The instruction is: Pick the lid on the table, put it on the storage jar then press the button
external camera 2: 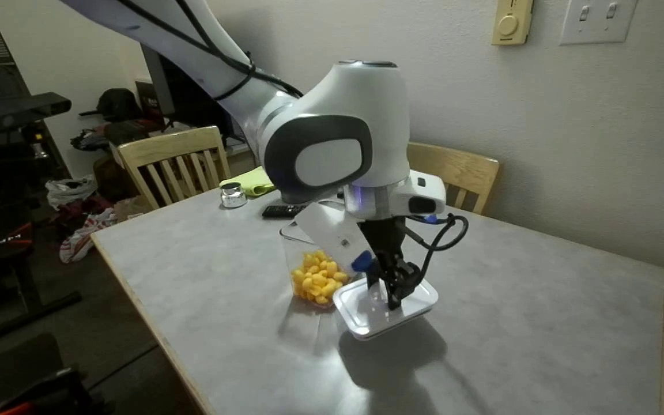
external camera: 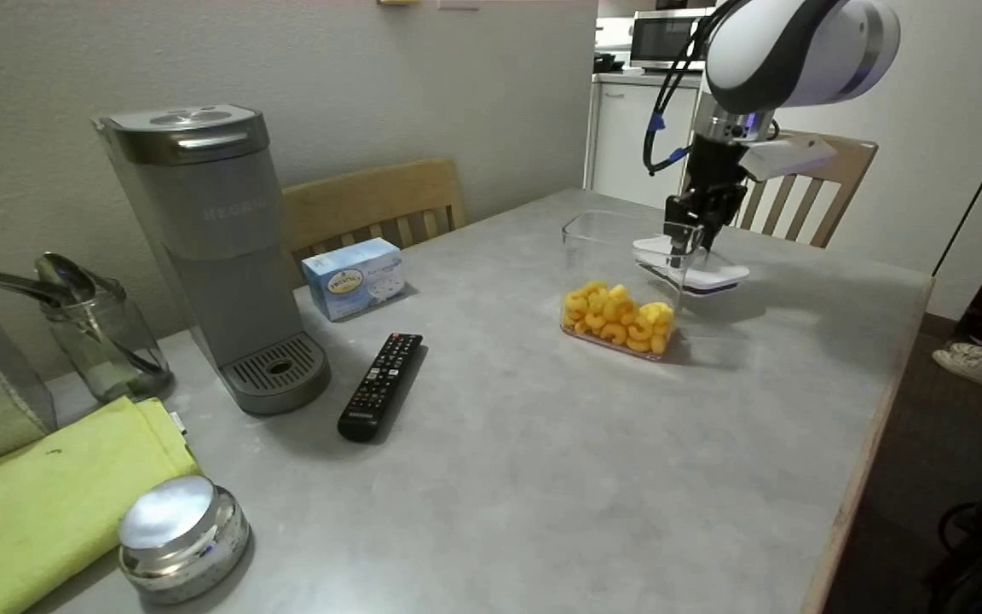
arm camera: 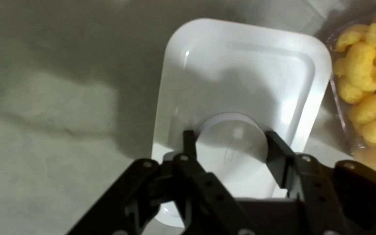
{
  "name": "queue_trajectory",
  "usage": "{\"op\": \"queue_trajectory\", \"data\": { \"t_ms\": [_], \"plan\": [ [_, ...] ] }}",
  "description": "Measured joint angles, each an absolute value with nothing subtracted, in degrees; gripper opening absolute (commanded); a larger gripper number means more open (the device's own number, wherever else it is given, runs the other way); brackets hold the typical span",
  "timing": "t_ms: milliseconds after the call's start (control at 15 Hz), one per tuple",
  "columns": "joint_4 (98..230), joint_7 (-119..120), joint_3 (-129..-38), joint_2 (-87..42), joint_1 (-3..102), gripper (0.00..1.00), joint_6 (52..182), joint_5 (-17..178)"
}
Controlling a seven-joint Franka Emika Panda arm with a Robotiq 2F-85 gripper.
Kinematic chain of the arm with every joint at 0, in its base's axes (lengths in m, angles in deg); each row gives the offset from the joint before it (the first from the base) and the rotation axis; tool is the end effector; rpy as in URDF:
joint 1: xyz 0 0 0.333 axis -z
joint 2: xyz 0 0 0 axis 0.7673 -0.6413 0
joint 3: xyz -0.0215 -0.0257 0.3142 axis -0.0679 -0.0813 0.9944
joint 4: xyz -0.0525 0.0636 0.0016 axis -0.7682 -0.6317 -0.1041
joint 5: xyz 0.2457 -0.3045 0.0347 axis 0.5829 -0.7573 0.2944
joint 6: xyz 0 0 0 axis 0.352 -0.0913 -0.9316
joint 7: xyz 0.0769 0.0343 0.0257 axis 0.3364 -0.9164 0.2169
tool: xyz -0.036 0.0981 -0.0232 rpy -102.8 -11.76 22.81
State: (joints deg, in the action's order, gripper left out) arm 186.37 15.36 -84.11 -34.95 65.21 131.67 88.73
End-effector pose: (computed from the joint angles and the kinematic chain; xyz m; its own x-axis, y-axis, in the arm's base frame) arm 0.5805 -0.2098 0.2128 0.9671 -0.2338 0.1001 -0.2351 -0.9720 0.0013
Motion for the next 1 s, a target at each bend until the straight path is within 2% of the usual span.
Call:
{"op": "queue_trajectory", "data": {
  "t_ms": [533, 1000],
  "plan": [
    [185.1, 20.4, -84.1, -27.5, 65.0, 0.29, 123.5, 88.0],
    [177.9, 31.8, -83.9, -26.0, 65.0, 0.29, 113.6, 87.0]
  ]
}}
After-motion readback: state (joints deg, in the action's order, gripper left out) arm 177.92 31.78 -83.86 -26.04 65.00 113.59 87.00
